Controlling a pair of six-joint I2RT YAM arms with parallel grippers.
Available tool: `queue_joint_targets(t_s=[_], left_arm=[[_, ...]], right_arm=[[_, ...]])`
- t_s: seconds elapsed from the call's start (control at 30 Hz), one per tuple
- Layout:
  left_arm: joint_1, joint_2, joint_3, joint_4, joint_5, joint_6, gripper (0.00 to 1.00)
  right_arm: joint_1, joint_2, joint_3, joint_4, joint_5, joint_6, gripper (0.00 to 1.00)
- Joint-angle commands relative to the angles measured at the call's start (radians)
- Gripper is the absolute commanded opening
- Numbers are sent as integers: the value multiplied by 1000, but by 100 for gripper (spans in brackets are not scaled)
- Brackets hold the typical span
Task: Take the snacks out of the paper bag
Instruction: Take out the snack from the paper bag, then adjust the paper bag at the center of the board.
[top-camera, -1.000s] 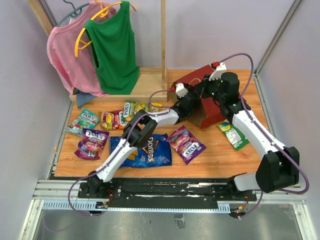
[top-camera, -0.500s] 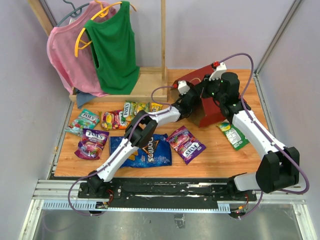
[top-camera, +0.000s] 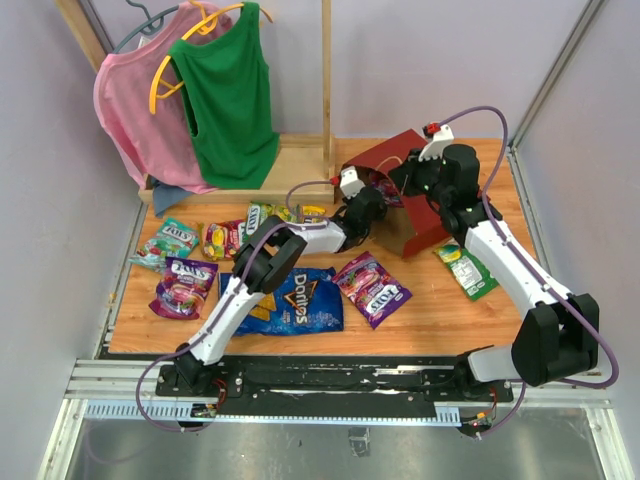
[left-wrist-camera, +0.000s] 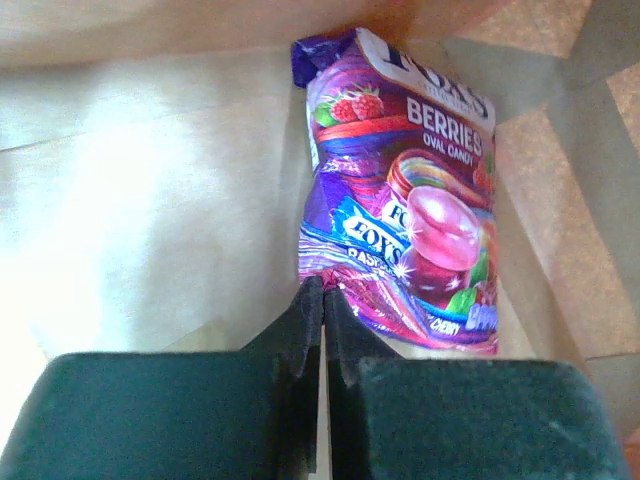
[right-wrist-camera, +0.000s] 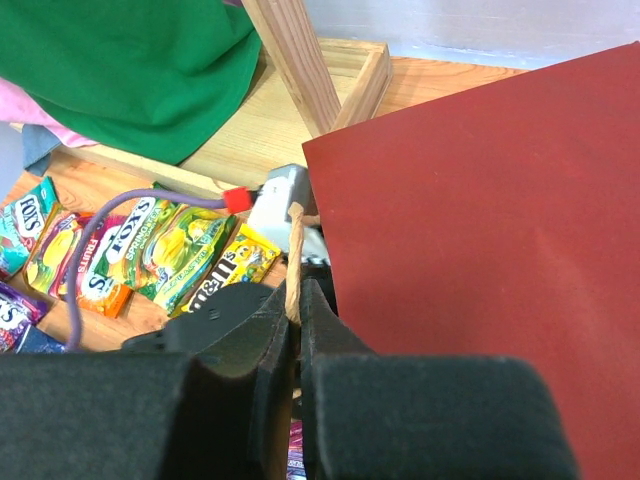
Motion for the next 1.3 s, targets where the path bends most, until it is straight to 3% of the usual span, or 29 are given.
queue_joint_targets(t_s=[0.0,0.17,0.4,0.6,0.8,1.0,1.27], left_arm=[[-1,-181,-218,204,-74,80,1],[-1,-348,-436,360,-38,107,0],[-10,-590,-639,460,43,157,1],[-18,-937,-831,490,158,189,1],[-38,-1274,-938,332,204,239,0],[-37,-1546,-1014,200,107,308,1],[-37,-1697,-1042,108,41,364,0]], right_arm=[[-30,-20,-4,29,-17,13,4],[-34,-6,-3,38,-25,26,4],[-36,17,27,26,-19,23,4],[-36,53,112,-6,3,0,4],[-31,116,238,10,-44,58,3],[6,173,369,26,-46,115,2],[-37,235,476,33,-36,163,2]])
